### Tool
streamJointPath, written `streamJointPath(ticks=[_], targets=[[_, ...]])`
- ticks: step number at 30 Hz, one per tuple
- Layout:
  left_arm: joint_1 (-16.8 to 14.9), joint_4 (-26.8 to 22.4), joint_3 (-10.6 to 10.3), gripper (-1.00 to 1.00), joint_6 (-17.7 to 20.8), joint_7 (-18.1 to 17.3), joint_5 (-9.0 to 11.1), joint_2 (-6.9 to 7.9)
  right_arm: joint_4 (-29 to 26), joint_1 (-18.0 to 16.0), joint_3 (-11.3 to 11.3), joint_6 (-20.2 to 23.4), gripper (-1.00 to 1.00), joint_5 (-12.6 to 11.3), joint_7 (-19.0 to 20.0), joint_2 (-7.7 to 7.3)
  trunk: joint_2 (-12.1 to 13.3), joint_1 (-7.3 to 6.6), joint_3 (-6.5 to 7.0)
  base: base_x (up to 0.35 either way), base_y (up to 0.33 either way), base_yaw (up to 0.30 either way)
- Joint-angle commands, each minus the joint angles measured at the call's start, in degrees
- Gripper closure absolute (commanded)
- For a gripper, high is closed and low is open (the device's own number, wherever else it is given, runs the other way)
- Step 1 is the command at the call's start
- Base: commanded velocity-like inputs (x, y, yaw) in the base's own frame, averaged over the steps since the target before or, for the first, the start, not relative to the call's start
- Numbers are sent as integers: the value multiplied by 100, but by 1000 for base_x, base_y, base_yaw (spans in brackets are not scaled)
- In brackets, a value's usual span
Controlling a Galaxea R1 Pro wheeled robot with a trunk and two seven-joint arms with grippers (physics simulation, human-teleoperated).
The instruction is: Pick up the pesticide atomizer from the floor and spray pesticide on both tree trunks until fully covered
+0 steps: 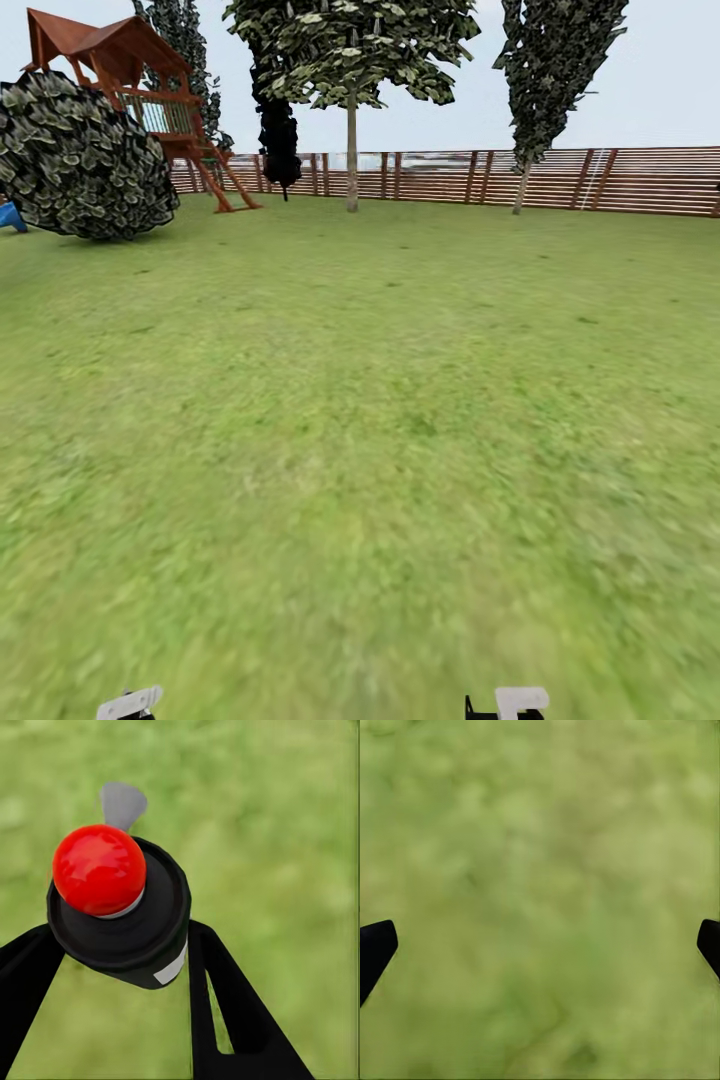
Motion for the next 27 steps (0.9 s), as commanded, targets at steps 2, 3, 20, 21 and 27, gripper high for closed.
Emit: streamJointPath(ticks=[2, 3, 20, 21, 27], targets=[[1, 0, 2, 100, 0, 0, 1, 0, -1, 2, 0, -1, -100, 0, 0, -2, 0, 0, 0, 339, 0, 0], [0, 0, 2, 100, 0, 0, 1, 0, -2, 4, 0, -1, -100, 0, 0, -1, 0, 0, 0, 339, 0, 0], [1, 0, 2, 100, 4, 0, 1, 3, -2, 3, 0, 0, -100, 0, 0, 1, 0, 0, 0, 339, 0, 0], [1, 0, 2, 100, 5, 0, 1, 6, -1, 3, 0, 0, -100, 0, 0, 1, 0, 0, 0, 339, 0, 0], [2, 0, 2, 100, 2, 1, 1, -10, -1, 3, 0, 0, -100, 0, 0, -1, 0, 0, 0, 339, 0, 0]])
